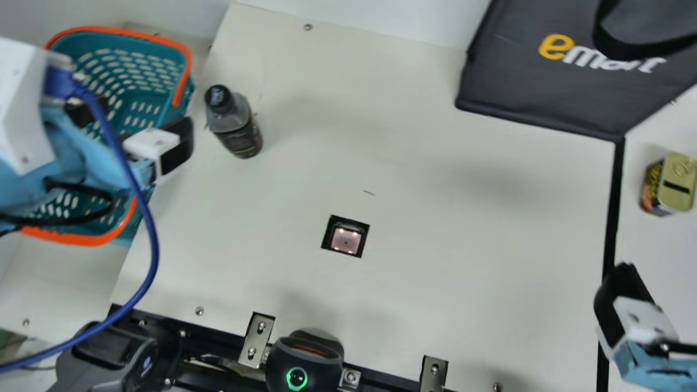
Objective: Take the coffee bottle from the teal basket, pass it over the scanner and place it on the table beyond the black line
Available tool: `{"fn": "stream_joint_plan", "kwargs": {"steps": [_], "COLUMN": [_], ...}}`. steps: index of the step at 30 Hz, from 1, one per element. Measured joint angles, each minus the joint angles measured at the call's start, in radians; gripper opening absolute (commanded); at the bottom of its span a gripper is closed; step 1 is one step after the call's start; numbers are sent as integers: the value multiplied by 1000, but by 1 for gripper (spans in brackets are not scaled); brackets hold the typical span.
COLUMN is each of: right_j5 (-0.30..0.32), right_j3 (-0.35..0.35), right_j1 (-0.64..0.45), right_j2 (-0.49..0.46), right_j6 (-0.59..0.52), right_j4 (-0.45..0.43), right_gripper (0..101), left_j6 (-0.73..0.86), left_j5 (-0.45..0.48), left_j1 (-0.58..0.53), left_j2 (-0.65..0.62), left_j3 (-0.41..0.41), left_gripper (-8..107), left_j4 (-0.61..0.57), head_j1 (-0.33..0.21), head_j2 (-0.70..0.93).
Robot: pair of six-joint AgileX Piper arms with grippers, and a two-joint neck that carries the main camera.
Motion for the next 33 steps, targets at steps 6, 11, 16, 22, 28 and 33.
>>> {"fn": "stream_joint_plan", "kwargs": {"steps": [6, 11, 16, 22, 28, 33], "right_j5": [0, 0, 0, 0, 0, 0], "right_j3": [0, 0, 0, 0, 0, 0], "right_j1": [0, 0, 0, 0, 0, 0], "right_j2": [0, 0, 0, 0, 0, 0], "right_j6": [0, 0, 0, 0, 0, 0], "right_j4": [0, 0, 0, 0, 0, 0], "right_gripper": [95, 95, 95, 95, 95, 95], "left_j6": [0, 0, 0, -31, -78, -117], "left_j5": [0, 0, -5, -35, -80, -118], "left_j1": [0, 0, 0, -15, -42, -61], "left_j2": [0, 0, 7, 60, 131, 191], "left_j3": [0, 0, 0, 10, 16, 18], "left_gripper": [90, 90, 90, 90, 90, 90], "left_j4": [0, 0, 8, 32, 63, 82], "head_j1": [0, 0, 0, 0, 0, 0], "head_j2": [-141, -183, -183, -184, -184, -184]}}
